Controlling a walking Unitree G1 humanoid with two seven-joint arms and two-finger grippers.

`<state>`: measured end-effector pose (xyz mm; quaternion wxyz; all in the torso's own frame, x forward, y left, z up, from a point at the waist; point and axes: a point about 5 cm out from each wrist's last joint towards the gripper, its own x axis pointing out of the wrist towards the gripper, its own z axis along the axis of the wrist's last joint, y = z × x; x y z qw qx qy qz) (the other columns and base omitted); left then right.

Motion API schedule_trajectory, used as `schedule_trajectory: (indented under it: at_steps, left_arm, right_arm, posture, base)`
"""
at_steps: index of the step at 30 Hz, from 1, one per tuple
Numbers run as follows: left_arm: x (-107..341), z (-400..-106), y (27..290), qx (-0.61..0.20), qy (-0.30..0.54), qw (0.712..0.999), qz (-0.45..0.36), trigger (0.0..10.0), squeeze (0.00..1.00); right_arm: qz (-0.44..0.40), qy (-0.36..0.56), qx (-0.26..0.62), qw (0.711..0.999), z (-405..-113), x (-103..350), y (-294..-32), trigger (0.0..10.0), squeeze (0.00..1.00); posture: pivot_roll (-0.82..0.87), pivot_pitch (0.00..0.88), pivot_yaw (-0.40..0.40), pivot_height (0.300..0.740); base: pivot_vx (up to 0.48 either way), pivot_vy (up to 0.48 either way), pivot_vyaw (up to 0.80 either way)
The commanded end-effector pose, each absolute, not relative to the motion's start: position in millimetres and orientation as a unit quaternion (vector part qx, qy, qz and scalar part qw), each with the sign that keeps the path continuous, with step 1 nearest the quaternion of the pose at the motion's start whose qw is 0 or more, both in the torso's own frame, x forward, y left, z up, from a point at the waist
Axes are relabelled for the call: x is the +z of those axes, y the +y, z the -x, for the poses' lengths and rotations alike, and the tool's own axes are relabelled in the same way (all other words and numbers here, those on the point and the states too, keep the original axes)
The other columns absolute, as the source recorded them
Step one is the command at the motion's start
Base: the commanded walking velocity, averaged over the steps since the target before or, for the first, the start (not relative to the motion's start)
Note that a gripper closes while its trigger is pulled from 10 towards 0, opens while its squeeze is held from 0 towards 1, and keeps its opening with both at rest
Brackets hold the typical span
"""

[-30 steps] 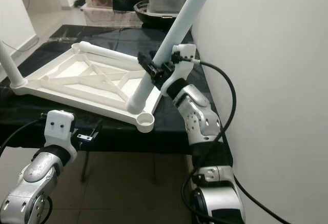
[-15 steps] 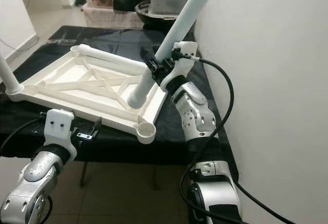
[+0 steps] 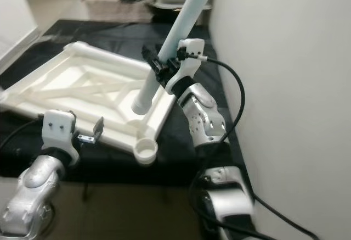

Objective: Building children table

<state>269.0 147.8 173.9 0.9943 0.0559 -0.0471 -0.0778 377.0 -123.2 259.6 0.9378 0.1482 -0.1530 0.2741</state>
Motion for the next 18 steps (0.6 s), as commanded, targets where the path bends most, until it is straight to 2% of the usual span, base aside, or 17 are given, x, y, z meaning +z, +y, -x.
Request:
schedule_trajectory:
  at_steps: [1,7,14,16,18]
  left_arm:
    - [170.2,-269.0,158.6,-0.06,-0.037,0.995,-0.066,10.0,0.0]
    - [170.0,-268.4,158.5,-0.059,-0.039,0.995,-0.064,10.0,0.0]
    - [167.9,-268.7,159.0,-0.05,-0.032,0.996,-0.059,10.0,0.0]
    - [167.0,-267.4,158.1,-0.053,-0.032,0.996,-0.056,10.0,0.0]
    - [166.6,-266.2,157.4,-0.055,-0.031,0.996,-0.055,10.0,0.0]
  right_arm:
    - [-0.149,-0.171,0.305,0.925,-374.5,270.1,-103.6,10.0,0.0]
    - [-0.148,-0.171,0.308,0.924,-374.5,270.1,-103.6,10.0,0.0]
    - [-0.139,-0.166,0.345,0.913,-373.4,270.1,-100.6,10.0,0.0]
    - [-0.111,-0.158,0.386,0.902,-371.9,267.1,-98.8,10.0,0.0]
    - [-0.094,-0.154,0.391,0.903,-372.7,265.0,-99.7,10.0,0.0]
  posture:
    - [0.09,0.046,-0.042,0.74]
    - [0.09,0.043,-0.042,0.74]
    - [0.09,0.036,-0.041,0.74]
    - [0.09,0.034,-0.041,0.74]
    - [0.09,0.036,-0.044,0.74]
  base:
    - [0.262,0.0,0.0]
    - [0.261,0.0,0.0]
    - [0.0,0.0,0.0]
    - [0.0,0.0,0.0]
    - [0.0,0.0,0.0]
